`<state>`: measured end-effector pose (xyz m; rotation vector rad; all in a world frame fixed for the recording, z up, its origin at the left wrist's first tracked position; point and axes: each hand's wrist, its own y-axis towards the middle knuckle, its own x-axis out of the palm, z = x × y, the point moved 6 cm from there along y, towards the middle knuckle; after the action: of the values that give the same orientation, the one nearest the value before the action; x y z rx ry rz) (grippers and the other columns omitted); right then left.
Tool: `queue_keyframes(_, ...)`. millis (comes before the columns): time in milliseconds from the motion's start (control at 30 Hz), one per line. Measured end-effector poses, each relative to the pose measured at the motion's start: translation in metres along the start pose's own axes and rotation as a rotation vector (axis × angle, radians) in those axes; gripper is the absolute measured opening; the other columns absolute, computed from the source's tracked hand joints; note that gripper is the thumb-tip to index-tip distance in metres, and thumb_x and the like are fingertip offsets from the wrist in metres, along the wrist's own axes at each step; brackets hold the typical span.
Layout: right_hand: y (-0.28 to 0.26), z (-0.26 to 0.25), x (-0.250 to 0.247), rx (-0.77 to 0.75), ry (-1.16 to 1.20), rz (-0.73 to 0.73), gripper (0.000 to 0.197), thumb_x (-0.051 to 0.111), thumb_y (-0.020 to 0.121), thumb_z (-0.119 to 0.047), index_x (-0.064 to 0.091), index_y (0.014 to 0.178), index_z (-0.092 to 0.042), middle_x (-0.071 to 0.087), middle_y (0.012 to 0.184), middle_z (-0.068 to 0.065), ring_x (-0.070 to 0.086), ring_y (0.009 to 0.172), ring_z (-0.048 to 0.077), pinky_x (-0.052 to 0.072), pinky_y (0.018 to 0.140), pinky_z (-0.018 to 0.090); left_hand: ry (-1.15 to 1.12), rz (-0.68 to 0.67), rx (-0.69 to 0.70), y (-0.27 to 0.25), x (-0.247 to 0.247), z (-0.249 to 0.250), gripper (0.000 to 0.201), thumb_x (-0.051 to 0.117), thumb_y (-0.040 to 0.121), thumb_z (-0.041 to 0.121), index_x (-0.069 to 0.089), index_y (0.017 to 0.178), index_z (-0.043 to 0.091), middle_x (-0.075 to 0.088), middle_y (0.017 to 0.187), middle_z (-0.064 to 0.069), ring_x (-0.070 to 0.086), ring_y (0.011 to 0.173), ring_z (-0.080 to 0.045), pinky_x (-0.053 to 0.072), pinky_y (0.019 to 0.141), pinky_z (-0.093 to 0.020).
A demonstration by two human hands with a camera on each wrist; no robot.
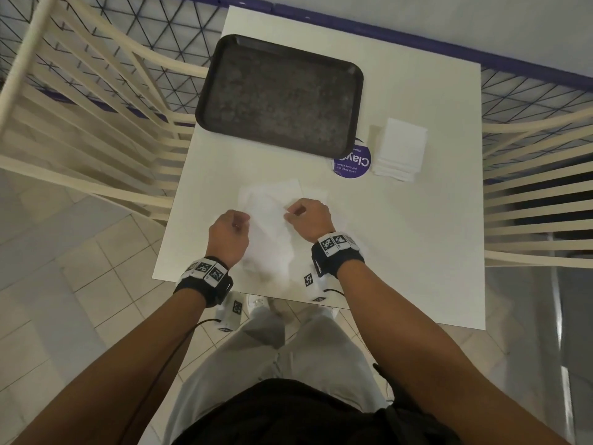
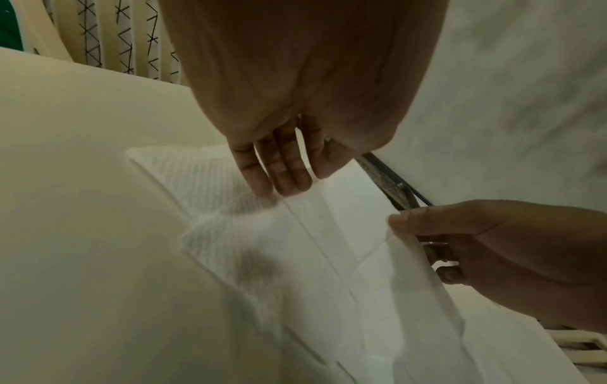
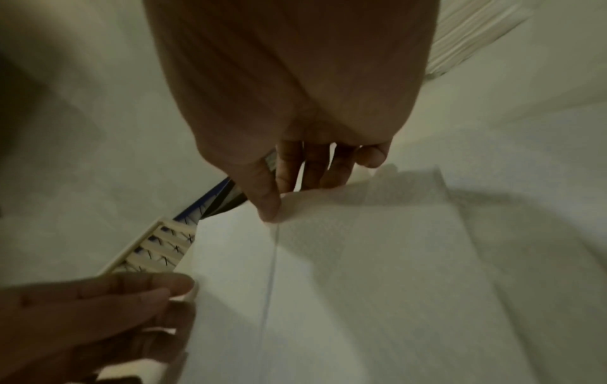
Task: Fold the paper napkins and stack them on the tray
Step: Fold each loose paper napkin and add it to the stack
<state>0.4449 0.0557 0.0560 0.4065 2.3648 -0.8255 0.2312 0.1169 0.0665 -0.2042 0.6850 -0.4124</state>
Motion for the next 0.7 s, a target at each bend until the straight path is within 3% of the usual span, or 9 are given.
queue_keyframes(133, -0.003, -0.001, -0.024, -0.009, 0.175, 0.031, 0.009, 0.076, 0.087, -0.026, 0.069, 0.092, -0.025, 0.068, 0.09, -0.007, 0.062, 0.083, 0.007, 0.042, 0.07, 0.006, -0.074, 0.012, -0.095, 0.002, 0.004, 0.007, 0.024, 0.055, 0.104, 0.027, 0.059, 0.124, 0.014, 0.067, 0.109, -0.003, 0.062, 0.092, -0.017, 0.047, 0.085, -0.03)
queue_keyframes(267, -0.005, 0.003, -0.039, 0.018, 0.371, 0.067, 0.011, 0.077, 0.086, -0.023, 0.07, 0.093, -0.022, 0.07, 0.094, -0.008, 0.066, 0.087, 0.006, 0.046, 0.079, 0.014, -0.185, -0.055, -0.163, 0.005, 0.019, 0.009, 0.046, 0.055, 0.102, 0.048, 0.05, 0.139, 0.022, 0.071, 0.11, 0.0, 0.068, 0.103, -0.021, 0.053, 0.1, -0.045)
queue_keyframes(367, -0.007, 0.006, -0.046, 0.04, 0.439, 0.1, 0.011, 0.078, 0.085, -0.024, 0.07, 0.093, -0.023, 0.071, 0.093, -0.006, 0.068, 0.09, 0.009, 0.046, 0.081, 0.017, -0.276, -0.096, -0.17, 0.007, 0.03, 0.02, 0.061, 0.06, 0.097, 0.056, 0.046, 0.146, 0.024, 0.074, 0.11, -0.001, 0.07, 0.101, -0.019, 0.056, 0.098, -0.045)
queue_keyframes(467, -0.009, 0.008, -0.052, 0.043, 0.452, 0.154, 0.011, 0.078, 0.084, -0.025, 0.07, 0.092, -0.023, 0.071, 0.092, -0.006, 0.068, 0.091, 0.01, 0.049, 0.083, 0.019, -0.381, -0.085, -0.151, 0.007, 0.035, 0.037, 0.064, 0.07, 0.094, 0.047, 0.044, 0.147, 0.022, 0.074, 0.102, -0.006, 0.072, 0.09, -0.017, 0.06, 0.092, -0.046)
queue_keyframes(600, -0.014, 0.011, -0.056, 0.067, 0.497, 0.189, 0.016, 0.077, 0.084, -0.026, 0.068, 0.097, -0.025, 0.074, 0.099, -0.002, 0.069, 0.095, 0.014, 0.054, 0.097, 0.036, -0.463, -0.085, -0.05, 0.007, 0.035, 0.047, 0.067, 0.077, 0.092, 0.019, 0.042, 0.148, 0.028, 0.067, 0.081, -0.009, 0.067, 0.081, -0.018, 0.063, 0.083, -0.042)
queue_keyframes(700, -0.02, 0.01, -0.058, 0.011, 0.557, 0.174, 0.034, 0.08, 0.081, -0.028, 0.063, 0.111, -0.031, 0.072, 0.094, -0.002, 0.068, 0.094, 0.012, 0.054, 0.095, 0.036, -0.447, -0.063, 0.035, 0.007, 0.031, 0.05, 0.073, 0.073, 0.094, 0.012, 0.038, 0.151, 0.04, 0.067, 0.078, -0.011, 0.067, 0.079, -0.019, 0.062, 0.078, -0.035)
